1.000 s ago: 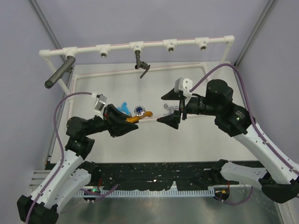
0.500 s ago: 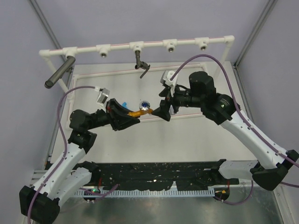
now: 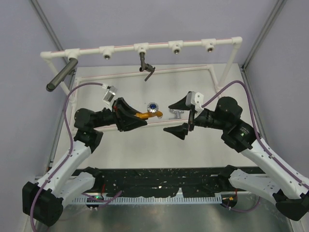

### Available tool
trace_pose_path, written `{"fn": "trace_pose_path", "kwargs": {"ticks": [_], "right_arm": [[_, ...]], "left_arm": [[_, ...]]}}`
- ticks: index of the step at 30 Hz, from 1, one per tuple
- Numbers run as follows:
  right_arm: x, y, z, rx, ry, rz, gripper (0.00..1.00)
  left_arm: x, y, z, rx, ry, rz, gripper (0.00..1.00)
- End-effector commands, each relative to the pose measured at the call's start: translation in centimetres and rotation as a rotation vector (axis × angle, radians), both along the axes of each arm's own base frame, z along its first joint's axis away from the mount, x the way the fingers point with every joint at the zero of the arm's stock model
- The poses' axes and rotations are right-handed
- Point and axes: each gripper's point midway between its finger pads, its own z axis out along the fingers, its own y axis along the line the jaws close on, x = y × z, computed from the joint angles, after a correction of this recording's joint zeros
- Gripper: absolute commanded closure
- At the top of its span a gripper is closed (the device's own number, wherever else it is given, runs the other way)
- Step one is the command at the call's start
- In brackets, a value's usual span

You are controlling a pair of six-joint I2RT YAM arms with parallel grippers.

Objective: Install the water faucets

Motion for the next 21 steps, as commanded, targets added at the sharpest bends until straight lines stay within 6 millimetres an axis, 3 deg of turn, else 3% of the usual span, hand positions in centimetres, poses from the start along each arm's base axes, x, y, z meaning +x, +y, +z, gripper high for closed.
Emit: {"fn": "trace_pose_path", "kwargs": {"ticks": [1, 7, 8, 17, 21], "right_arm": [[-1.2, 1.0, 4.7, 0.124, -0.128, 0.11, 0.05], [-1.5, 1.5, 5.8, 0.114, -0.165, 0.155, 0.0], [-1.4, 1.8, 5.5, 0.11, -0.153, 0.174, 0.05], [-1.7, 3.2, 5.1, 0.12, -0.106, 0.257, 0.18], [-1.9, 3.5, 5.9, 0.152, -0.118, 0.28, 0.24]], "left_arm": [[-1.8, -0.3, 2.5, -0.025, -0.092, -0.08, 1.0], [-3.2, -1.3, 2.8, -0.015, -0.093, -0.163, 1.0], [-3.3, -1.4, 2.9, -0.016, -0.098, -0.172, 1.0], [-3.2, -2.5, 4.1, -0.026, -0.11, -0.201, 1.0], [-3.0, -2.9, 4.0, -0.023, -0.101, -0.208, 1.0]]}}
